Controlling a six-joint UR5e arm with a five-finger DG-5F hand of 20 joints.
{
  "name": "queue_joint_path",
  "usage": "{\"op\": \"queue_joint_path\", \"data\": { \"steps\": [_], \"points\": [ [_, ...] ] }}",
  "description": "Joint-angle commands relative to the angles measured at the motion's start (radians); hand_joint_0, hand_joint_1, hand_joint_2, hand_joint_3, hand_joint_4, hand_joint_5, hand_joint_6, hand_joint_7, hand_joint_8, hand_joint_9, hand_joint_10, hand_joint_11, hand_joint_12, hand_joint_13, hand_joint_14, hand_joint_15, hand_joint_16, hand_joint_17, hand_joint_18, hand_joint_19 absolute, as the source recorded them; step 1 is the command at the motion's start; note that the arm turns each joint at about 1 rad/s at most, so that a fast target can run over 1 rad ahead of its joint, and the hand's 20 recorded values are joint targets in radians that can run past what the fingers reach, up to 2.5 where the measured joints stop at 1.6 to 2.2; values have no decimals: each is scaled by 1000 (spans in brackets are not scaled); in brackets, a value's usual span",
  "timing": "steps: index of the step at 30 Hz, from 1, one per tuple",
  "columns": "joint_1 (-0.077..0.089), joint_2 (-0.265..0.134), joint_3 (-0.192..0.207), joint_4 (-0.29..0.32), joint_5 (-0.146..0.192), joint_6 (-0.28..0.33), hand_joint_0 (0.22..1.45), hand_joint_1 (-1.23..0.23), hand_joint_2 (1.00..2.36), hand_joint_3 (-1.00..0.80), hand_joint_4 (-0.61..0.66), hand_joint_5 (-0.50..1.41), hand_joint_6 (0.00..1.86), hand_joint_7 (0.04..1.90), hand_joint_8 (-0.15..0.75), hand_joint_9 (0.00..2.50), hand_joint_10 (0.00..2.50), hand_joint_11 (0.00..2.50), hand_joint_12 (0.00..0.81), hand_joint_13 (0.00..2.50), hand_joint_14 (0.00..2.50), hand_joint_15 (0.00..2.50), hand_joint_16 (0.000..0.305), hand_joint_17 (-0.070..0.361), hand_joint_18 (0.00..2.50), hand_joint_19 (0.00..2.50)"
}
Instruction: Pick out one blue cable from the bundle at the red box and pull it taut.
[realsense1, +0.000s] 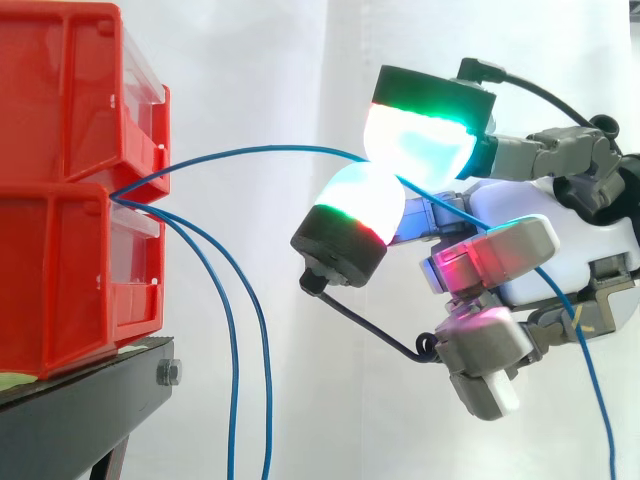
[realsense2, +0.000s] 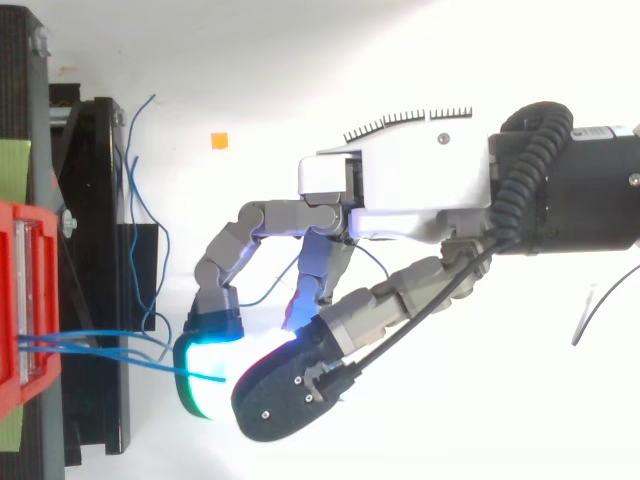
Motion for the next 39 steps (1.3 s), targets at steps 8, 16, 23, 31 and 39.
{"op": "queue_joint_path", "data": {
  "steps": [8, 16, 23, 31, 39],
  "points": [
    [2, 0, -33, 13, -2, 5, 727, -754, 1015, -271, -249, -136, 1012, 813, 198, 1387, 22, 1181, 306, 1257, 25, 1066, 39, 88, 867, 742],
    [3, 0, -42, 80, -2, 22, 729, -754, 1015, -271, -244, -136, 1012, 816, 199, 1383, 20, 1184, 289, 1334, 23, 1161, 39, 88, 896, 778],
    [5, 0, -42, 92, -4, 18, 729, -752, 1017, -270, -243, -136, 1011, 814, 199, 1374, 21, 1183, 284, 1428, 20, 1231, 39, 87, 910, 796],
    [-1, 0, -84, 118, -7, -6, 730, -753, 1017, -266, -243, -136, 1011, 813, 207, 1371, 21, 1162, 295, 1409, 25, 1079, 36, 81, 902, 747],
    [-3, 0, -84, 151, -7, -3, 732, -752, 1016, -268, -240, -136, 1011, 808, 202, 1406, 20, 1215, 288, 1435, 25, 1130, 35, 80, 895, 750]
  ]
}}
